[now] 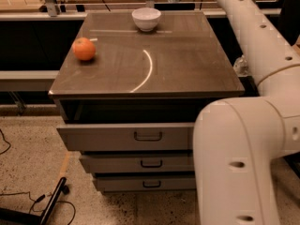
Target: Pick redbull can from white bowl and place on counter
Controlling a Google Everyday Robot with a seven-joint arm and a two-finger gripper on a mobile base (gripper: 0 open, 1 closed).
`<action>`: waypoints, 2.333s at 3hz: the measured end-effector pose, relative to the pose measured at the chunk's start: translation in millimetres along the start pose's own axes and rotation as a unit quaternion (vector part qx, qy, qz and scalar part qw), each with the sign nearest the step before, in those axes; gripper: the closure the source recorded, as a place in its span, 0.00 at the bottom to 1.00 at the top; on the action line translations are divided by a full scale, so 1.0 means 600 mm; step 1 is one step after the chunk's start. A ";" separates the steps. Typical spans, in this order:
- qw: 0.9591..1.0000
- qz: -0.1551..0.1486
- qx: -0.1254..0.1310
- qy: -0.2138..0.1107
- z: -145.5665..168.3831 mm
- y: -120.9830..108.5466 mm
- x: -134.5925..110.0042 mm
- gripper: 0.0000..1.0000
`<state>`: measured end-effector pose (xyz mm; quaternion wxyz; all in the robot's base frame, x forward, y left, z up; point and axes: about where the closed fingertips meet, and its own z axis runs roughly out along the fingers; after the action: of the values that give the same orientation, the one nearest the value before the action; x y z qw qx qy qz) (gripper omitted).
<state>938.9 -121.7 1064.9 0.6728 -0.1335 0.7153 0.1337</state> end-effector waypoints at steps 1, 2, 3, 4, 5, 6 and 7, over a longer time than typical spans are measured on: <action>0.996 -0.001 0.021 -0.091 -0.117 -0.020 -0.139 1.00; 0.982 -0.002 0.051 -0.184 -0.300 -0.033 -0.282 1.00; 0.979 0.002 0.050 -0.197 -0.347 -0.015 -0.294 1.00; 0.979 0.002 0.050 -0.197 -0.347 -0.015 -0.294 1.00; 0.983 -0.011 0.031 -0.181 -0.329 0.009 -0.274 1.00; 0.985 -0.012 0.012 -0.169 -0.319 0.040 -0.224 1.00; 0.988 -0.020 -0.016 -0.152 -0.299 0.099 -0.140 1.00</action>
Offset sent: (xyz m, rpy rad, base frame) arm -0.2049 0.0681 -0.1521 0.0317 0.1321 0.0699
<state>755.7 -131.8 1159.8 0.7739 -0.1368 0.5999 0.1497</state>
